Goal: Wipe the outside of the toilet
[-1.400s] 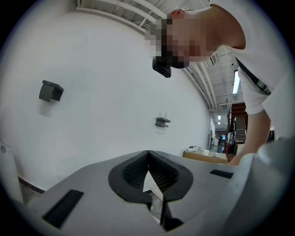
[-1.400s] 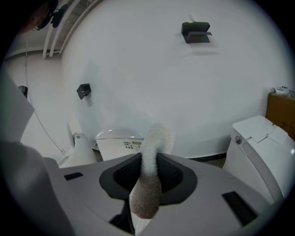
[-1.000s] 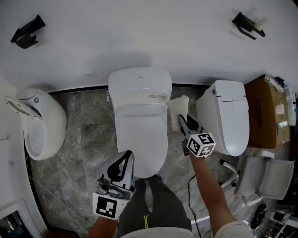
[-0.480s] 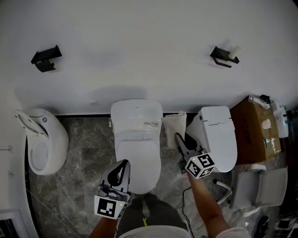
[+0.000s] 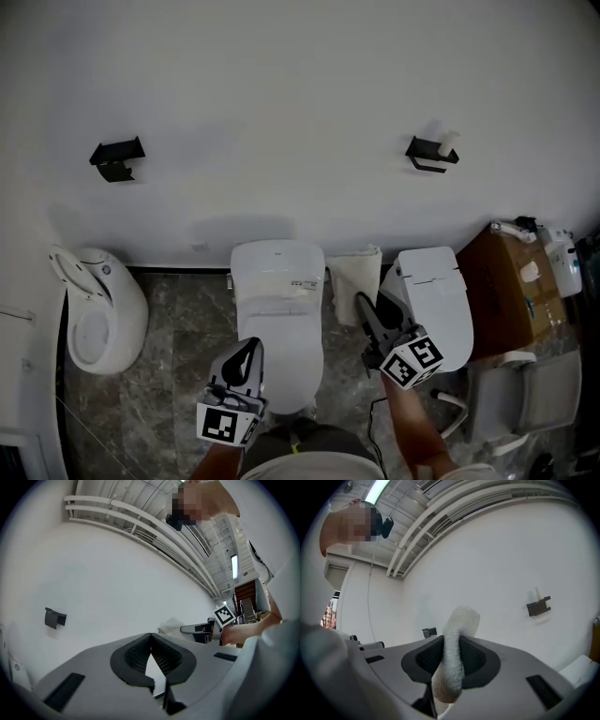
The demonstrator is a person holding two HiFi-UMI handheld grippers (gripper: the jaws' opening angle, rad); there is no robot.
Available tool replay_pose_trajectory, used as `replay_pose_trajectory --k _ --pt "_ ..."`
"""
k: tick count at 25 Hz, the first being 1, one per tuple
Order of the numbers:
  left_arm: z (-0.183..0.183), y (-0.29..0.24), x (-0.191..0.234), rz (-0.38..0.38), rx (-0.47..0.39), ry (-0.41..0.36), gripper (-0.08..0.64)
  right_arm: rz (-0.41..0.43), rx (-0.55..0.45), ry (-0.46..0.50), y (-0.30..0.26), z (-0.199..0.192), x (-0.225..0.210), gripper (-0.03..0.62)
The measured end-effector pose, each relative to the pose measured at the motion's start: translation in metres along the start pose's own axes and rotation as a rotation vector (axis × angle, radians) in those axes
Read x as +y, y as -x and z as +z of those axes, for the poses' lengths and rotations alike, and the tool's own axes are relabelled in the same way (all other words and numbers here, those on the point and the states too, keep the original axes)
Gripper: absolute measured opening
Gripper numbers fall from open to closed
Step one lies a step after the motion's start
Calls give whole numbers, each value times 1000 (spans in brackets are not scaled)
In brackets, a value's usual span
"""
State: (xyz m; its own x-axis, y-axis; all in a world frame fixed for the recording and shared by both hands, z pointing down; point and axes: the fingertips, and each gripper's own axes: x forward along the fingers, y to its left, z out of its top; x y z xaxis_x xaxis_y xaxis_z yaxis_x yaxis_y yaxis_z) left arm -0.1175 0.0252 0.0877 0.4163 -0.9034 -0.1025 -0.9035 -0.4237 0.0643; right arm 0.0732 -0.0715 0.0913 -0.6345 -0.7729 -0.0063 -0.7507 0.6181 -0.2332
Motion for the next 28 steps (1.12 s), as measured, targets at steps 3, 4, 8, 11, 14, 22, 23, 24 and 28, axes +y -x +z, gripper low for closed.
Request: replay_pose_trajectory --k 3,4,8,11,14,22,23,24,28 --pt "15 8 -3 6 -16 -17 17 43 -39 23 10 28 21 114" --pt "19 10 -4 6 -18 -19 17 57 -53 30 13 36 27 114" --pt "33 16 -8 9 -28 -31 17 122 -88 71 27 61 55 114" --pt "41 20 -9 13 -34 -39 18 140 -98 123 37 71 70 115" --pt "47 21 -7 17 -32 -36 18 144 -110 152 49 79 80 115" --pt "68 20 5 40 -65 -59 17 142 -125 217 82 98 88 115" --pt "71 21 8 45 -70 -64 17 141 -122 226 85 99 88 115" --pt "73 23 11 51 -75 -67 17 134 -124 233 89 101 88 115" --pt "84 27 20 72 -87 -72 17 59 -169 256 103 110 81 115"
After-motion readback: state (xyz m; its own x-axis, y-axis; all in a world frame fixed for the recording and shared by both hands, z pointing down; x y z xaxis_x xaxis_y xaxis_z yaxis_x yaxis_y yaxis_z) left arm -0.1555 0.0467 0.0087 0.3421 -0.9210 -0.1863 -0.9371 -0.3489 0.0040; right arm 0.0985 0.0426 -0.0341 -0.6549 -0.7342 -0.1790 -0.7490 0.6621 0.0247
